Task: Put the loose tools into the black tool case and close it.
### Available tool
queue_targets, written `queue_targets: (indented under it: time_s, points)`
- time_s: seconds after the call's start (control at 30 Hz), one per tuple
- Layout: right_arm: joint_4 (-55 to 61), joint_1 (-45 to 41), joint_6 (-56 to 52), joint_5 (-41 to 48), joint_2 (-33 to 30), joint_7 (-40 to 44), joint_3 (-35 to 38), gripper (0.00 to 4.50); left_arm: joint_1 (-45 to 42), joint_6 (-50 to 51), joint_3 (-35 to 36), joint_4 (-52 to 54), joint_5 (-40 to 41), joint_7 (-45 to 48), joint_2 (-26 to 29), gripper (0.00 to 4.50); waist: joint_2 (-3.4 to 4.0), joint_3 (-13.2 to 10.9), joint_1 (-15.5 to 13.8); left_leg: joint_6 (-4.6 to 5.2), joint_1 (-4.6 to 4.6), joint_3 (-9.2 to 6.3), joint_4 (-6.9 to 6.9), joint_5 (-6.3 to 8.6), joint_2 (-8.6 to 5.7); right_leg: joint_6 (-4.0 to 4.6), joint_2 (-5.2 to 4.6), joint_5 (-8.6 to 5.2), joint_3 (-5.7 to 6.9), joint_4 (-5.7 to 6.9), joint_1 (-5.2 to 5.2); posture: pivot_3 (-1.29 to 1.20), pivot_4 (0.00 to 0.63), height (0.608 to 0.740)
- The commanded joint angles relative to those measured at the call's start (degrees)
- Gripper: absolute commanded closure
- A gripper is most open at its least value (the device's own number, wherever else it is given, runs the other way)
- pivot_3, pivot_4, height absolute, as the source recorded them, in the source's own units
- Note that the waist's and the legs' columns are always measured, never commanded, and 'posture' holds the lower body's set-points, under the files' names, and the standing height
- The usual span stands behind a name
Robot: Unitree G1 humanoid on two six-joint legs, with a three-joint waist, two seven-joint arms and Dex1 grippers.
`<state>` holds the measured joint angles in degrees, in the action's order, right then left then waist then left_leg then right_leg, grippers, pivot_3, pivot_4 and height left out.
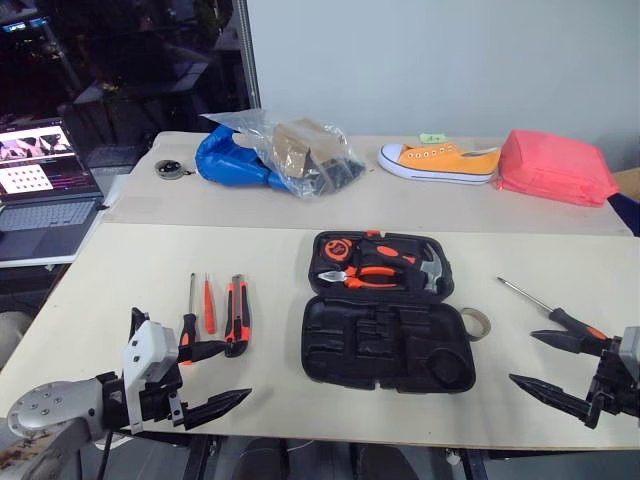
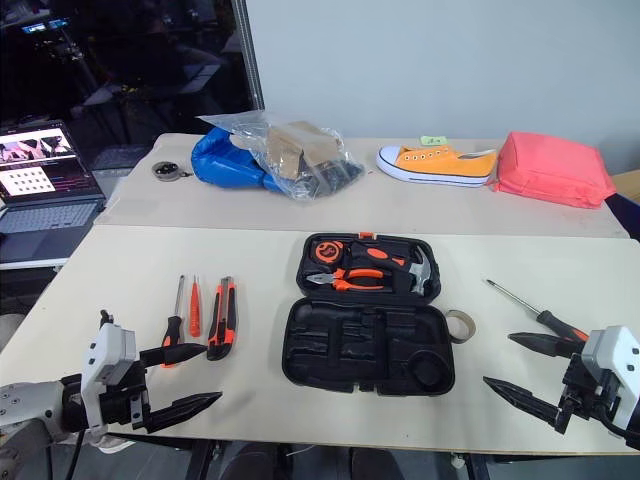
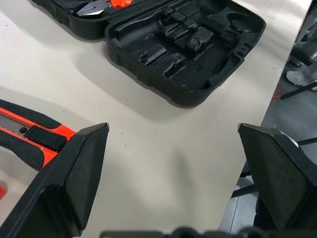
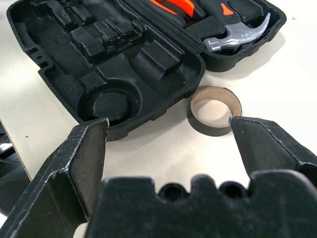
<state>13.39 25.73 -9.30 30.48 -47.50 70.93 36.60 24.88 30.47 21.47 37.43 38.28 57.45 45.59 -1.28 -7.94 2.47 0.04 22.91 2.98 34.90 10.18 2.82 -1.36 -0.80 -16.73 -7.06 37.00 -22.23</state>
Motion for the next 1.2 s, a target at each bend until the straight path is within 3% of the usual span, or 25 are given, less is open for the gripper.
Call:
queue_targets:
  time_s: [0.03,0.3,0.43,0.57,0.73,0.9,1.0,1.2]
  points:
    - [2.2,-2.9,-1.2,1.9,-0.7,-1.2,-1.0,0.00,-1.4,1.0,1.1,2.0,2.1,-3.1,-0.8,0.01,-0.01,0.0,0.0,0.00,0.00,0.00,0.00,0.00,0.00,0.01,0.00,0.00,0.00,0.00,0.00,0.00,0.150,0.740]
    - [10.2,-17.6,-9.3,12.1,-0.3,-5.3,-8.7,0.00,-11.0,12.2,2.1,6.7,9.9,-27.9,-8.7,0.01,0.00,0.0,0.0,0.01,-0.10,-0.04,0.11,-0.01,0.02,-0.28,0.06,0.35,-0.03,0.10,0.09,0.00,0.150,0.740]
    - [14.8,-25.1,-13.9,17.6,-1.8,-3.9,-15.0,0.00,-19.1,29.4,5.3,7.0,11.4,-52.7,-12.7,0.01,0.06,0.0,-0.1,0.02,-0.02,-0.04,0.13,-0.02,0.03,-0.30,0.21,0.36,0.10,0.12,0.07,0.00,0.150,0.740]
    - [16.7,-31.4,-16.0,19.8,-1.6,-2.9,-20.8,0.00,-25.4,48.1,11.7,6.9,15.6,-67.2,-17.1,0.01,-0.11,0.0,0.2,0.02,0.07,-0.42,0.09,-0.01,0.02,-0.32,0.36,0.35,0.10,0.12,0.05,0.00,0.150,0.740]
    - [15.2,-33.9,-15.0,18.8,-1.2,-0.3,-23.3,0.00,-30.4,61.1,15.8,8.9,13.7,-72.4,-23.6,0.01,-0.17,0.0,-0.4,-0.08,0.29,-0.63,0.16,0.05,-0.14,-0.16,0.23,0.44,0.25,0.07,0.01,0.00,0.150,0.740]
    - [13.2,-31.5,-12.3,17.2,-0.9,3.0,-22.5,0.00,-26.2,62.0,14.8,10.4,13.0,-73.7,-25.6,0.01,-0.21,0.1,-0.5,-0.09,0.28,-0.71,0.16,0.05,-0.20,0.01,0.20,0.52,0.30,0.06,0.04,0.00,0.150,0.740]
    - [12.2,-30.7,-10.9,16.4,-0.6,3.9,-22.3,0.00,-24.7,62.0,12.5,9.4,11.4,-73.7,-27.1,0.74,-0.21,0.1,-0.3,-0.10,0.24,-0.72,0.17,0.04,-0.19,0.05,0.22,0.53,0.30,0.11,0.03,0.00,0.150,0.740]
    - [10.9,-28.5,-8.5,15.5,-0.3,5.0,-21.4,0.00,-23.7,60.9,12.9,10.5,8.0,-71.0,-28.4,2.97,-0.19,0.1,-0.1,-0.12,0.09,-0.71,0.18,0.02,-0.22,-0.17,0.29,0.40,0.28,0.12,0.13,0.00,0.150,0.740]
